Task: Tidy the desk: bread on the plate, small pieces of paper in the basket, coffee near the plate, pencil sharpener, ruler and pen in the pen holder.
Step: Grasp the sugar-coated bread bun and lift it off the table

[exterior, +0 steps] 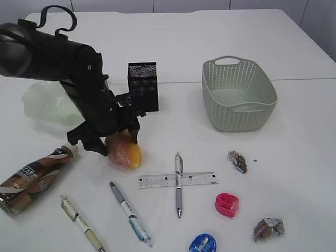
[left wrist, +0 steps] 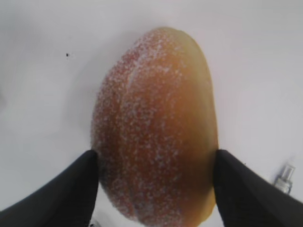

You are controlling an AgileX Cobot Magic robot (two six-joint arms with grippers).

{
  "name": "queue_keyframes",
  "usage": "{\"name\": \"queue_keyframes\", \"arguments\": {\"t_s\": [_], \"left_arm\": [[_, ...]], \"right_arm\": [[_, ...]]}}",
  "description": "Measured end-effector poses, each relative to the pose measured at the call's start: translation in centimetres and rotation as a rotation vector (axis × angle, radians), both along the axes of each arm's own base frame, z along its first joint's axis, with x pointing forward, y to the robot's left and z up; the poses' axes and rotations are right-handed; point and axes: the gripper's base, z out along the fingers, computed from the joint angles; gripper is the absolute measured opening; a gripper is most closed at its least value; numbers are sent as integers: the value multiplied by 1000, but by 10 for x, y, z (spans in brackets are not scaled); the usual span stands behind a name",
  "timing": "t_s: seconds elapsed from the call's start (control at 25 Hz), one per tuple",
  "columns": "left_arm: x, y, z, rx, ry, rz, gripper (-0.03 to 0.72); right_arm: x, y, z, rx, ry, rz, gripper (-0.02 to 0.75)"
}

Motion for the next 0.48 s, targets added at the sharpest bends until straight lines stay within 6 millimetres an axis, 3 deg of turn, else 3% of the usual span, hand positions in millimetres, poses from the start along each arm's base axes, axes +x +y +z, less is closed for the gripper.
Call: {"name": "queue_keyframes", "arguments": {"t_s": [0.36, 0.48], "left_arm": [[0, -3, 1, -2, -6, -7, 284], [0, -3, 1, -2, -6, -7, 260]], "right_arm": [[0, 0, 0, 0, 0, 0, 386], [0, 0, 0, 0, 0, 0, 386]]}}
